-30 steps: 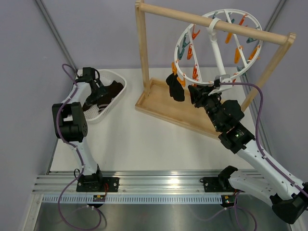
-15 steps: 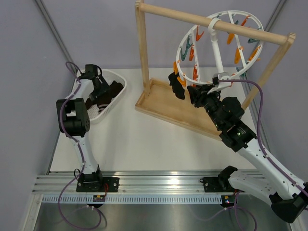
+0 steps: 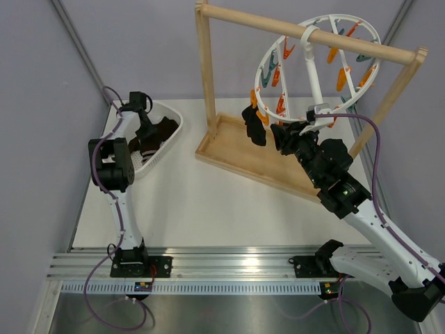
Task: Clip the socks to the hanger
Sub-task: Pick up the sock from the bin.
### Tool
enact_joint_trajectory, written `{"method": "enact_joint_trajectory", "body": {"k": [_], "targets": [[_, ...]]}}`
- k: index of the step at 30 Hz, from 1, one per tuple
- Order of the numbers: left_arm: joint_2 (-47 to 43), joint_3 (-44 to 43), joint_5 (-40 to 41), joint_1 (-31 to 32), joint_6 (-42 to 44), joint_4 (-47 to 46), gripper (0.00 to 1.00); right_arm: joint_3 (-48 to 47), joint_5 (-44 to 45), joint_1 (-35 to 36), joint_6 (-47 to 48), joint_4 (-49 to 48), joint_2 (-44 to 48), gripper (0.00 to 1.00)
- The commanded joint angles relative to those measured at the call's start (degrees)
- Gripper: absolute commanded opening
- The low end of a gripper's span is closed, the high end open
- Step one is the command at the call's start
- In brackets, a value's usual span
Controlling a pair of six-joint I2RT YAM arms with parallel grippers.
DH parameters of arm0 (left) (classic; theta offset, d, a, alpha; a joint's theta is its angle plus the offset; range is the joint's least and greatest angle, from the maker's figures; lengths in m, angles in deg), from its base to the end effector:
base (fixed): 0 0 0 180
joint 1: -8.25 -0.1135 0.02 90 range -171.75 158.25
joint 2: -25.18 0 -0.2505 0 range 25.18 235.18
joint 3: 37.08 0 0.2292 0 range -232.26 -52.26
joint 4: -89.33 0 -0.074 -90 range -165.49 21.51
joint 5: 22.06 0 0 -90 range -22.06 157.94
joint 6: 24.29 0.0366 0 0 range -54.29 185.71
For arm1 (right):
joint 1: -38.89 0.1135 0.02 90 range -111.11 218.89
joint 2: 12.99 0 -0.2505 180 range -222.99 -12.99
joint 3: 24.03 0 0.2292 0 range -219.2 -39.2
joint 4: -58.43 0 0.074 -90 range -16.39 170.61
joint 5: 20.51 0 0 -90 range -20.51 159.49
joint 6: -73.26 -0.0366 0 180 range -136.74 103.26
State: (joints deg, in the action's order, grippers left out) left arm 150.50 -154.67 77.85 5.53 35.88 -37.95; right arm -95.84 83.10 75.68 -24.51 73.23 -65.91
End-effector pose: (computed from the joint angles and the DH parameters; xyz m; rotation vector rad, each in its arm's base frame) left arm 0.4454 0.0275 0.1913 -0.7859 2.4797 0.0584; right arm 0.1614 0.1100 0.3954 -0.1904 1.5057 0.4468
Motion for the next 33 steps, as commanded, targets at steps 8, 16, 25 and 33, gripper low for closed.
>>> {"method": "enact_joint_trajectory", "body": {"k": [8, 16, 25, 33], "targets": [[-7.09, -0.69, 5.64, -0.62, 2.58, 1.48, 0.00, -0.05, -5.34, 0.73, -0.49, 10.67, -1.30, 0.00], [-22.99, 10.47, 9.34, -5.01, 2.49, -2.46, 0.03, 0.22, -5.78, 0.73, -0.23, 10.58, -1.13, 0.00], [-22.49, 15.40, 5.65, -8.09, 0.91, -2.30, 0.08, 0.22, -6.75, 0.73, -0.58, 10.05, -1.83, 0.00], [-20.90, 14.52, -0.30, -8.27, 1.26, -4.39, 0.69, 0.22, -6.84, 0.65, -0.49, 10.58, -1.65, 0.00]]}}
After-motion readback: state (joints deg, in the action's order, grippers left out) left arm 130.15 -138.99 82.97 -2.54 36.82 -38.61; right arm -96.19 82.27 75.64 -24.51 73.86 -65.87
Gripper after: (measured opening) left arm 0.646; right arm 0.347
